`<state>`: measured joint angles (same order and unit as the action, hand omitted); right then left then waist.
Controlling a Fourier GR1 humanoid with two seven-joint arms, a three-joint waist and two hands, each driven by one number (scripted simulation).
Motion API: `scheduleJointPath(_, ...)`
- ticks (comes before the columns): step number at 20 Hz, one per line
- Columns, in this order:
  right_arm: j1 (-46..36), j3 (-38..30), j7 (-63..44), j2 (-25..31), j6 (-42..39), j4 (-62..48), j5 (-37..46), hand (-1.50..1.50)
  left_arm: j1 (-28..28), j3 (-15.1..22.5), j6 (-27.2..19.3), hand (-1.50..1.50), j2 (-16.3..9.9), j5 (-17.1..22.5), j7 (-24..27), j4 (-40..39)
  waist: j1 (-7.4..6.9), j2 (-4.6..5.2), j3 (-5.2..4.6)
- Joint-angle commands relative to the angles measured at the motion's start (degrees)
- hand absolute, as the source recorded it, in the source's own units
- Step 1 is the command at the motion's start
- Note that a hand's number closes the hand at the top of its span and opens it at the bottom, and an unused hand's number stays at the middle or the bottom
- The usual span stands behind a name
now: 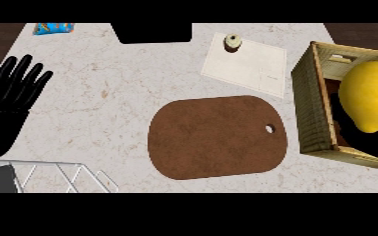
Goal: Pick the lemon from the cutting board and place it in the basket
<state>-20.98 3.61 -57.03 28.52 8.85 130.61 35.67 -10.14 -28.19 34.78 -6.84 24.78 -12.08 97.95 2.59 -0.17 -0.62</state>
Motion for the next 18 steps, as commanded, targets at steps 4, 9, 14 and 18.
scheduleJointPath(4, -0.73, -9.88, 1.31, 3.87, -3.54, -5.23, -11.27, 1.50, 1.03, 3.79, -2.54, 0.00, -2.73, -16.63, -1.12, 2.97, 0.00, 0.79, 1.00)
scheduleJointPath(9, 0.67, -14.21, 7.07, 5.55, -4.13, -10.98, -15.69, 1.50, 0.45, 3.36, -1.92, 0.00, -3.26, -17.19, -0.40, 2.16, -0.57, 1.07, 0.97)
scheduleJointPath(14, 2.75, -19.38, 16.47, 7.35, -3.52, -15.74, -17.23, 1.50, -1.21, 3.45, -3.21, 0.00, -3.15, -17.34, -1.15, 3.23, -0.52, 1.07, 1.13)
scheduleJointPath(18, 4.06, -20.77, 22.77, 7.56, -2.68, -19.91, -16.77, 1.50, 0.51, 4.26, -1.70, 0.00, -2.15, -17.93, -0.54, 3.87, -1.51, 1.06, 1.03)
